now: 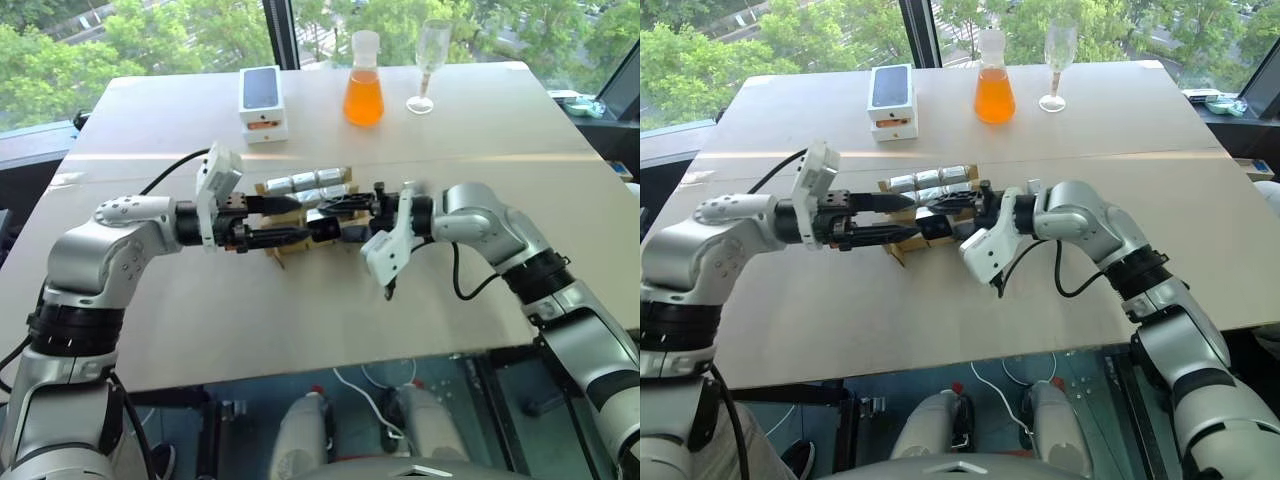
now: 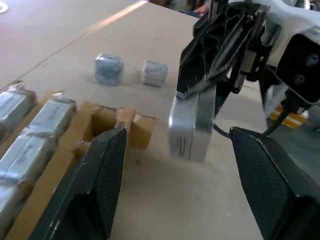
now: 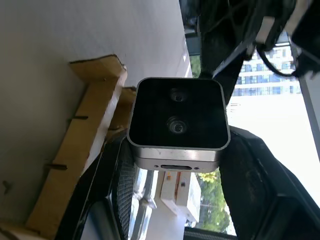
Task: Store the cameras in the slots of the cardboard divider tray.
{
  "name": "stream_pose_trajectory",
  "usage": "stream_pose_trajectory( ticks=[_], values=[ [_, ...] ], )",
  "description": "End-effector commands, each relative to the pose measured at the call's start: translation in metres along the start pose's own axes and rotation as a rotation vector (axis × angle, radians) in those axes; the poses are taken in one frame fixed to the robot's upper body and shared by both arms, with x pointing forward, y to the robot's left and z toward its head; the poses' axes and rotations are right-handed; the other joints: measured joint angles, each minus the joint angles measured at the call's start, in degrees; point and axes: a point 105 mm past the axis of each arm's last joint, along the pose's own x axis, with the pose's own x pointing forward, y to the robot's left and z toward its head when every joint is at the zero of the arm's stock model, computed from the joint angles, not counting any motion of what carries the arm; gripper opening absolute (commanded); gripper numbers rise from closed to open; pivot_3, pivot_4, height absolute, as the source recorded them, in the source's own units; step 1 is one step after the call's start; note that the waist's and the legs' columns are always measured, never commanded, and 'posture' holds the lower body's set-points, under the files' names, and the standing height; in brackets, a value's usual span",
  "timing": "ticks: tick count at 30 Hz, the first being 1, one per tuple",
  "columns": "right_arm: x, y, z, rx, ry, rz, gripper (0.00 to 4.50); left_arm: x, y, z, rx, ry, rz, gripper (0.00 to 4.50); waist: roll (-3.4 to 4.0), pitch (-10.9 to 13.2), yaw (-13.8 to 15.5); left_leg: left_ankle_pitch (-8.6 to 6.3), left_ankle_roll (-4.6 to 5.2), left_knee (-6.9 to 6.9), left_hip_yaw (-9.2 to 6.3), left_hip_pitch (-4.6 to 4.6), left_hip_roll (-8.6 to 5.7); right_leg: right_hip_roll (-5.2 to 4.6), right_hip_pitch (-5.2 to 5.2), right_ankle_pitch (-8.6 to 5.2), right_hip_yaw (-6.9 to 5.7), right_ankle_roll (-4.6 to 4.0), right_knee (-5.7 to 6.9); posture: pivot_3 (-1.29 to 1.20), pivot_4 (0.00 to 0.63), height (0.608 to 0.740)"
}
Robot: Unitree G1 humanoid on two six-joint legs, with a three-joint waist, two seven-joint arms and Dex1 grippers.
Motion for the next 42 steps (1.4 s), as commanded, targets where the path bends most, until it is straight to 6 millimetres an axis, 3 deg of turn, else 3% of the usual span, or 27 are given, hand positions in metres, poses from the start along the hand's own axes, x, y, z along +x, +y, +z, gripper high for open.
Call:
stream_pose_trajectory(
  ticks=[1, 4, 7, 11, 17, 18, 22, 25, 28, 30, 33, 42],
  values=[
    [0.005, -0.016, 0.011, -0.073, -0.050, -0.028, 1.87, 0.006, 0.006, 0.005, 0.033, 0.035, -0.051, 3.38, -0.03, 0.0, 0.0, 0.00, 0.00, 0.01, 0.02, 0.00, -0.01, 0.00, -0.01, 0.00, 0.01, 0.00, 0.01, 0.00, 0.150, 0.740],
    [0.009, -0.017, 0.014, -0.079, -0.059, -0.029, 1.87, 0.011, 0.006, 0.004, 0.045, 0.066, -0.097, 3.38, -0.04, 0.0, -0.1, 0.00, 0.00, 0.07, 0.01, -0.02, -0.01, 0.17, -0.01, 0.00, 0.00, 0.00, 0.04, 0.00, 0.150, 0.740],
    [0.010, -0.018, 0.013, -0.074, -0.052, -0.039, 1.87, 0.013, 0.006, 0.003, 0.041, 0.072, -0.126, 2.68, -0.05, 0.0, -0.1, 0.00, 0.01, 0.07, 0.08, -0.01, 0.02, 0.22, -0.07, 0.00, 0.13, 0.00, 0.07, 0.00, 0.150, 0.740],
    [0.010, -0.021, 0.013, -0.069, -0.042, -0.056, 1.87, 0.014, 0.003, -0.001, 0.036, 0.099, -0.160, 0.72, -0.07, 0.0, -0.1, 0.00, 0.01, 0.08, 0.08, -0.01, 0.05, 0.20, -0.09, 0.00, 0.13, 0.00, 0.10, 0.00, 0.150, 0.740],
    [0.007, -0.016, 0.012, 0.005, -0.031, -0.061, 1.87, 0.013, 0.008, 0.001, 0.060, 0.106, -0.143, 0.76, -0.08, 0.0, 0.0, 0.00, 0.01, 0.13, 0.10, -0.01, 0.05, 0.20, -0.09, 0.00, 0.16, 0.00, 0.13, 0.00, 0.150, 0.740],
    [0.006, -0.013, 0.012, 0.083, -0.028, -0.064, 2.91, 0.011, 0.010, 0.003, 0.068, 0.104, -0.133, 0.76, -0.08, 0.0, 0.0, 0.00, 0.01, 0.13, 0.10, 0.00, 0.05, 0.19, -0.09, 0.00, 0.17, 0.00, 0.13, 0.00, 0.150, 0.740],
    [-0.002, -0.001, 0.011, 0.352, -0.006, -0.094, 4.46, 0.001, 0.017, 0.006, 0.108, 0.087, -0.093, 0.76, -0.09, 0.0, 0.0, 0.00, 0.01, 0.14, 0.09, -0.02, 0.06, 0.14, -0.08, 0.01, 0.16, -0.01, 0.13, 0.00, 0.150, 0.740],
    [-0.020, 0.004, 0.006, 0.569, 0.013, -0.171, 4.46, -0.008, 0.026, 0.004, 0.151, 0.096, -0.030, 0.76, -0.10, 0.1, 0.1, 0.00, 0.01, 0.20, 0.06, -0.06, 0.06, 0.03, -0.09, 0.01, 0.12, -0.01, 0.14, 0.00, 0.150, 0.740],
    [-0.046, 0.023, 0.001, 0.937, 0.016, -0.285, 4.46, -0.017, 0.040, 0.003, 0.190, 0.069, 0.057, 0.76, -0.11, 0.0, 0.3, -0.01, 0.02, 0.24, 0.02, -0.06, 0.05, 0.00, -0.06, 0.01, 0.08, -0.01, 0.16, 0.00, 0.150, 0.740],
    [-0.060, 0.044, 0.009, 1.172, -0.019, -0.335, 4.46, -0.019, 0.049, -0.003, 0.220, 0.072, 0.091, 0.76, -0.13, 0.1, 0.3, -0.01, 0.03, 0.30, -0.04, -0.06, 0.04, 0.00, -0.01, 0.01, 0.00, -0.01, 0.17, 0.00, 0.150, 0.740],
    [-0.071, 0.062, 0.023, 1.392, -0.046, -0.416, 4.46, -0.021, 0.059, -0.015, 0.232, 0.081, 0.116, 0.76, -0.15, 0.0, 0.8, -0.02, 0.03, 0.29, -0.14, -0.07, 0.03, 0.02, 0.06, 0.00, -0.11, -0.01, 0.15, 0.00, 0.150, 0.740],
    [-0.076, 0.091, 0.064, 1.573, -0.009, -0.511, 4.46, -0.007, 0.077, -0.020, 0.242, 0.057, 0.099, 0.76, -0.28, 0.0, 0.9, -0.04, 0.07, 0.73, -0.37, -0.37, 0.03, 0.36, -0.02, -0.10, -0.28, 0.22, 0.21, 0.00, 0.150, 0.740]
  ],
)
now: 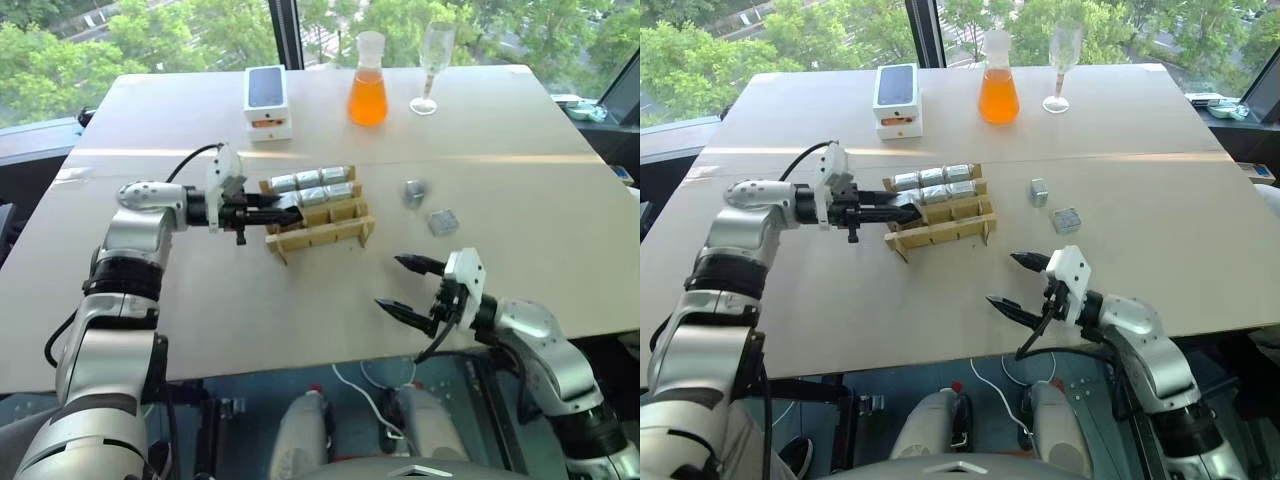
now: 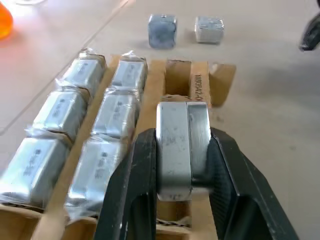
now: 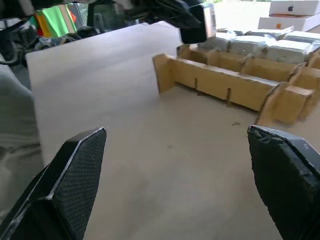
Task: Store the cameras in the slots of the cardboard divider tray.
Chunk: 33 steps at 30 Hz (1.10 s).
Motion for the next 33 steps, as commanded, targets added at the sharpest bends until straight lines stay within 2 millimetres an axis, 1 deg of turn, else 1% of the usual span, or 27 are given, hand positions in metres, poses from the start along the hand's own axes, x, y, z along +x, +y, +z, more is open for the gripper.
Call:
stream_pose_trajectory(
  ticks=[1, 3, 8, 14, 17, 23, 27, 33],
  values=[
    [-0.005, 0.010, 0.008, 0.009, -0.049, -0.040, 4.46, 0.002, 0.007, 0.006, 0.046, -0.007, -0.002, 0.76, -0.03, 0.0, 0.3, 0.00, 0.00, 0.00, -0.03, -0.01, 0.00, 0.00, 0.00, 0.00, -0.03, 0.00, 0.01, 0.00, 0.150, 0.740],
    [-0.008, 0.011, 0.004, 0.007, -0.042, -0.064, 4.46, 0.005, 0.007, 0.003, 0.057, 0.011, -0.019, 0.76, -0.04, 0.0, 0.5, 0.00, 0.00, 0.01, -0.08, -0.05, -0.05, 0.02, 0.00, 0.00, -0.08, -0.01, 0.00, 0.00, 0.150, 0.740],
    [-0.012, 0.003, 0.007, -0.006, -0.056, -0.123, 4.46, 0.002, 0.005, 0.004, 0.015, -0.007, -0.072, 0.76, -0.09, 0.0, 0.5, 0.00, 0.00, 0.07, -0.09, -0.12, -0.05, 0.04, -0.04, 0.00, -0.10, -0.01, -0.01, 0.00, 0.150, 0.740],
    [-0.013, 0.001, 0.008, -0.018, -0.062, -0.141, 4.46, 0.005, 0.001, -0.012, -0.004, 0.042, -0.101, 0.76, -0.12, 0.0, 0.6, 0.00, 0.01, 0.07, -0.15, -0.15, -0.05, 0.05, -0.04, 0.00, -0.14, -0.01, -0.01, 0.00, 0.150, 0.740],
    [-0.013, 0.001, 0.010, -0.020, -0.066, -0.147, 4.46, 0.006, 0.001, -0.015, -0.011, 0.052, -0.100, 0.76, -0.15, 0.0, 0.6, 0.00, 0.01, 0.08, -0.15, -0.15, -0.05, 0.05, -0.04, 0.01, -0.15, -0.02, -0.01, 0.00, 0.150, 0.740],
    [-0.017, 0.002, 0.010, -0.016, -0.077, -0.150, 4.46, 0.007, 0.001, -0.020, 0.034, 0.105, -0.099, 0.76, -0.17, -0.1, 0.6, 0.00, 0.01, 0.09, -0.15, -0.14, -0.05, 0.05, -0.03, 0.04, -0.14, -0.07, 0.00, 0.00, 0.150, 0.740],
    [-0.016, 0.003, 0.018, -0.024, -0.125, -0.141, 4.46, 0.011, 0.002, -0.026, 0.078, 0.157, -0.091, 0.76, -0.20, -0.1, 0.5, -0.01, 0.01, 0.09, -0.15, -0.14, -0.05, 0.05, -0.04, 0.10, -0.14, -0.18, 0.00, 0.00, 0.150, 0.740],
    [-0.016, 0.002, 0.020, -0.052, -0.144, -0.140, 4.46, 0.013, 0.003, -0.027, 0.080, 0.164, -0.084, 0.76, -0.22, -0.1, 0.4, 0.00, 0.01, 0.09, -0.15, -0.11, -0.04, 0.07, -0.03, 0.10, -0.14, -0.17, 0.03, 0.00, 0.150, 0.740]
  ],
)
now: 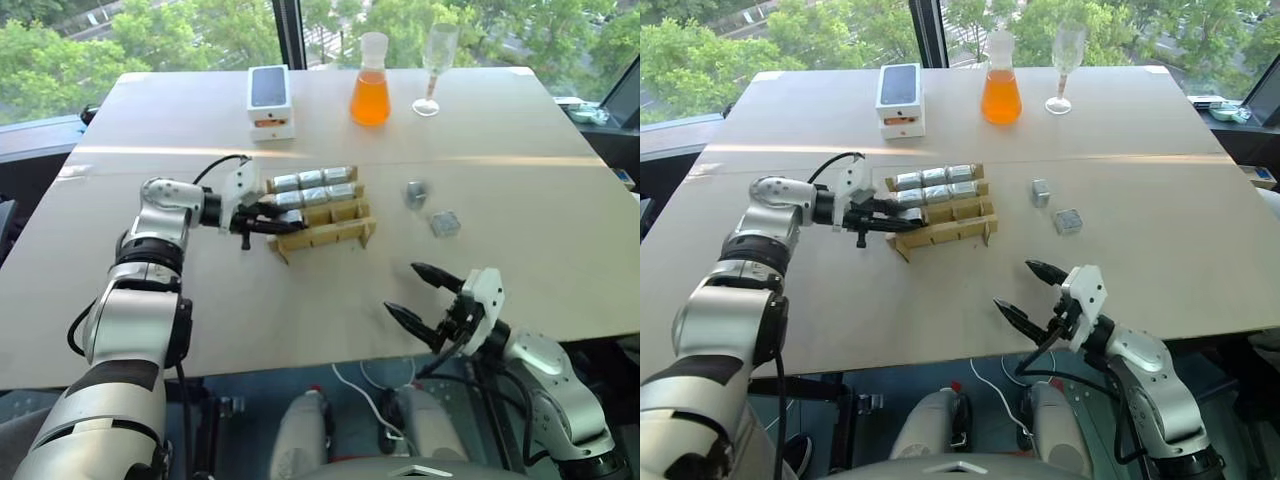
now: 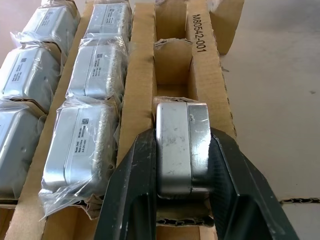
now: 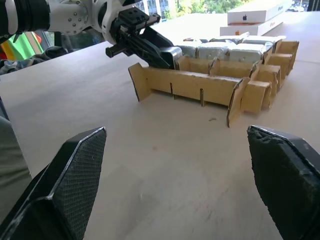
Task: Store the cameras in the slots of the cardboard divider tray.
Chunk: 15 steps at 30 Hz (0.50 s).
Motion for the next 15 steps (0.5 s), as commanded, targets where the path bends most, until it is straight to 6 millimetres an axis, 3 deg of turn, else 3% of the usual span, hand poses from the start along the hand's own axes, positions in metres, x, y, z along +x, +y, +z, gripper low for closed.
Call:
stream_pose_trajectory(
  ticks=[1, 5, 6, 7, 10, 11, 15],
  values=[
    [0.000, 0.000, 0.016, -0.048, -0.064, 0.005, 4.46, -0.002, 0.002, 0.001, 0.002, 0.011, 0.005, 0.76, -0.01, 0.0, 0.0, 0.00, 0.00, 0.00, 0.00, 0.01, 0.00, 0.00, 0.00, 0.00, 0.00, 0.00, 0.02, 0.00, 0.150, 0.740],
    [0.001, 0.001, 0.016, -0.046, -0.070, 0.014, 4.46, -0.002, 0.005, 0.000, -0.008, 0.017, 0.028, 0.76, -0.03, 0.0, 0.0, 0.00, 0.00, 0.03, 0.01, 0.02, 0.00, 0.00, 0.00, 0.00, 0.01, 0.00, 0.07, 0.00, 0.150, 0.740],
    [0.001, 0.001, 0.016, -0.048, -0.072, 0.015, 4.50, -0.002, 0.004, 0.002, -0.023, 0.002, 0.018, 1.77, -0.03, 0.0, 0.0, 0.00, 0.00, 0.04, 0.01, 0.04, 0.00, 0.00, 0.01, 0.00, 0.02, 0.00, 0.10, 0.00, 0.150, 0.740],
    [0.001, 0.001, 0.017, -0.049, -0.074, 0.016, 4.50, -0.002, 0.003, 0.003, -0.029, -0.004, 0.009, 2.03, -0.04, 0.0, 0.0, 0.00, 0.00, 0.06, 0.01, 0.05, 0.01, 0.00, 0.01, 0.00, 0.02, 0.00, 0.13, 0.00, 0.150, 0.740],
    [0.002, 0.000, 0.017, -0.049, -0.072, 0.015, 4.50, -0.004, 0.005, 0.005, -0.008, -0.015, 0.027, 3.44, -0.04, 0.0, 0.2, 0.00, 0.00, 0.09, 0.01, 0.06, 0.01, -0.01, 0.01, -0.02, 0.02, 0.04, 0.19, 0.00, 0.150, 0.740],
    [0.002, -0.002, 0.016, -0.048, -0.066, 0.003, 4.50, -0.006, 0.006, 0.007, -0.013, -0.025, 0.033, 4.24, -0.04, 0.0, 0.2, 0.00, 0.00, 0.12, 0.01, 0.07, 0.01, -0.01, 0.01, -0.02, 0.02, 0.03, 0.24, 0.00, 0.150, 0.740],
    [0.004, -0.049, 0.017, -0.106, -0.031, -0.274, 4.50, -0.021, 0.002, 0.048, 0.026, -0.227, -0.017, 4.24, -0.08, 0.0, 0.0, 0.00, 0.00, 0.17, 0.01, 0.06, 0.02, -0.01, -0.01, -0.02, 0.02, 0.03, 0.32, 0.00, 0.150, 0.740]
  ],
)
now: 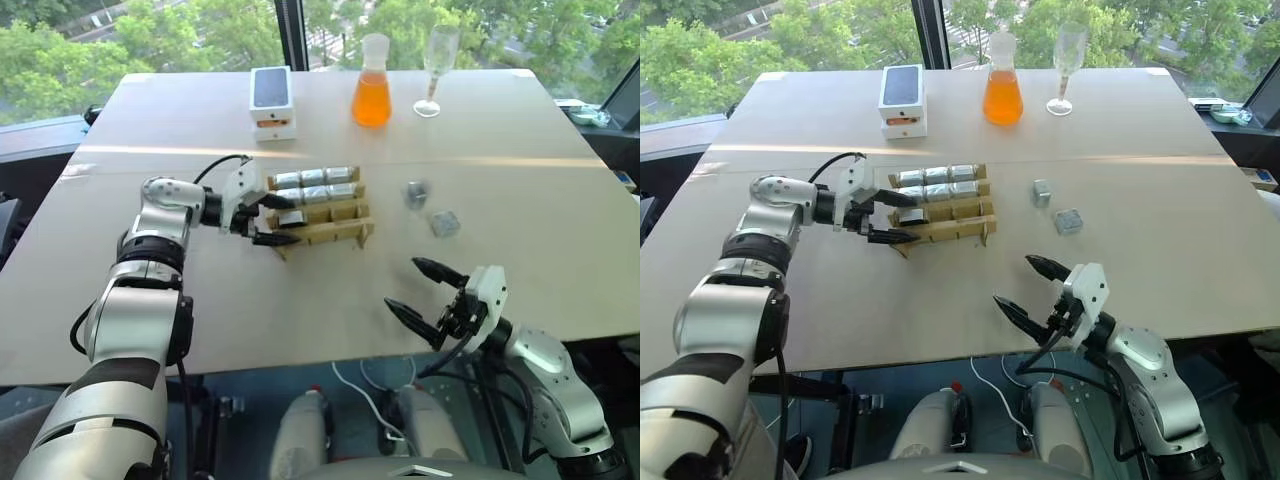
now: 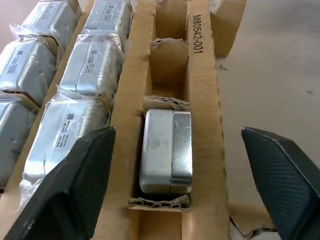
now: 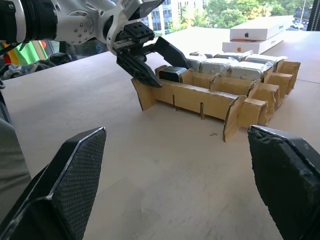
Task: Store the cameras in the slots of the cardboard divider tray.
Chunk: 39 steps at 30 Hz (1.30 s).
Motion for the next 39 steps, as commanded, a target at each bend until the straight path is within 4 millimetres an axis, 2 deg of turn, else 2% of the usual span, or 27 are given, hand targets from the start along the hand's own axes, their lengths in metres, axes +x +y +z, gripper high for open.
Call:
stream_pose_trajectory(
  ticks=[1, 6, 9, 13, 20, 22, 25, 27, 28, 29, 32, 34, 37, 39],
  values=[
    [0.001, -0.053, 0.011, -0.091, -0.002, -0.299, 4.50, -0.020, -0.005, 0.055, 0.086, -0.249, -0.027, 4.24, -0.03, 0.0, -0.2, 0.00, 0.00, 0.02, 0.01, 0.00, 0.01, 0.00, -0.01, 0.00, 0.02, 0.00, 0.04, 0.00, 0.150, 0.740],
    [0.002, -0.091, 0.004, -0.174, 0.071, -0.503, 4.50, -0.022, -0.038, 0.080, 0.080, -0.376, 0.002, 4.24, 0.00, 0.0, -0.7, 0.01, -0.03, 0.05, 0.02, 0.07, 0.08, -0.20, -0.03, 0.02, 0.14, -0.08, 0.28, 0.00, 0.150, 0.740],
    [0.012, -0.115, -0.007, -0.177, 0.144, -0.600, 4.50, -0.021, -0.065, 0.080, 0.037, -0.379, 0.079, 4.24, 0.01, 0.0, -1.5, 0.02, -0.03, 0.04, 0.07, 0.09, 0.03, -0.52, -0.04, 0.02, 0.20, -0.08, 0.32, 0.00, 0.150, 0.740],
    [0.022, -0.128, -0.014, -0.138, 0.176, -0.644, 4.50, -0.024, -0.076, 0.078, 0.016, -0.332, 0.204, 4.24, 0.01, 0.0, -1.1, 0.02, -0.04, -0.04, 0.10, 0.24, 0.05, -0.48, 0.01, 0.02, 0.22, -0.08, 0.36, 0.00, 0.150, 0.740],
    [0.030, -0.143, -0.025, -0.064, 0.228, -0.674, 4.50, -0.019, -0.095, 0.078, -0.004, -0.296, 0.246, 4.24, 0.03, 0.0, -1.3, 0.02, -0.04, -0.14, 0.14, 0.43, 0.04, -0.50, 0.17, 0.02, 0.26, -0.07, 0.35, 0.00, 0.150, 0.740],
    [0.031, -0.144, -0.026, -0.053, 0.233, -0.676, 4.50, -0.018, -0.098, 0.075, -0.006, -0.282, 0.259, 4.24, 0.03, 0.0, -1.3, 0.02, -0.04, -0.14, 0.18, 0.44, 0.04, -0.50, 0.17, 0.02, 0.30, -0.08, 0.34, 0.00, 0.150, 0.740],
    [0.031, -0.142, -0.028, -0.024, 0.232, -0.675, 3.71, -0.019, -0.098, 0.075, -0.013, -0.281, 0.278, 4.50, 0.03, 0.0, -1.3, 0.02, -0.05, -0.17, 0.18, 0.44, 0.04, -0.49, 0.16, 0.02, 0.30, -0.08, 0.33, 0.00, 0.150, 0.740],
    [0.032, -0.139, -0.027, -0.038, 0.231, -0.662, 2.72, -0.020, -0.097, 0.075, -0.015, -0.283, 0.286, 4.50, 0.03, 0.0, -1.3, 0.02, -0.05, -0.18, 0.18, 0.45, 0.05, -0.49, 0.16, 0.02, 0.30, -0.08, 0.33, 0.00, 0.150, 0.740],
    [0.032, -0.138, -0.027, -0.036, 0.228, -0.662, 2.06, -0.020, -0.097, 0.075, -0.017, -0.283, 0.286, 4.50, 0.03, 0.0, -1.3, 0.02, -0.05, -0.19, 0.18, 0.46, 0.05, -0.49, 0.16, 0.02, 0.30, -0.08, 0.33, 0.00, 0.150, 0.740],
    [0.032, -0.137, -0.026, -0.037, 0.223, -0.659, 1.93, -0.020, -0.096, 0.075, -0.018, -0.281, 0.285, 4.50, 0.03, 0.0, -1.3, 0.02, -0.05, -0.19, 0.18, 0.47, 0.05, -0.49, 0.17, 0.02, 0.30, -0.07, 0.33, 0.00, 0.150, 0.740],
    [0.035, -0.133, -0.018, -0.105, 0.198, -0.620, 1.95, -0.017, -0.095, 0.075, -0.022, -0.282, 0.269, 4.50, 0.04, 0.0, -1.3, 0.02, -0.05, -0.21, 0.18, 0.46, 0.05, -0.49, 0.16, 0.02, 0.30, -0.07, 0.32, 0.00, 0.150, 0.740],
    [0.042, -0.125, -0.004, -0.235, 0.169, -0.542, 1.95, -0.013, -0.093, 0.078, -0.042, -0.299, 0.242, 4.50, 0.05, 0.0, -1.2, 0.02, -0.05, -0.21, 0.18, 0.45, 0.04, -0.49, 0.16, 0.01, 0.30, -0.07, 0.31, 0.00, 0.150, 0.740],
    [0.054, -0.103, 0.014, -0.514, 0.138, -0.343, 1.95, -0.007, -0.090, 0.078, -0.073, -0.298, 0.190, 4.50, 0.06, 0.0, -1.3, 0.01, -0.03, -0.21, 0.19, 0.44, 0.01, -0.49, 0.16, -0.09, 0.30, 0.12, 0.29, 0.00, 0.150, 0.740],
    [0.063, -0.080, 0.024, -0.741, 0.108, -0.159, 1.95, -0.001, -0.087, 0.081, -0.109, -0.310, 0.125, 4.50, 0.07, 0.1, -1.3, 0.01, -0.03, -0.22, 0.20, 0.44, -0.01, -0.48, 0.14, -0.11, 0.32, 0.14, 0.29, 0.00, 0.150, 0.740]
  ],
)
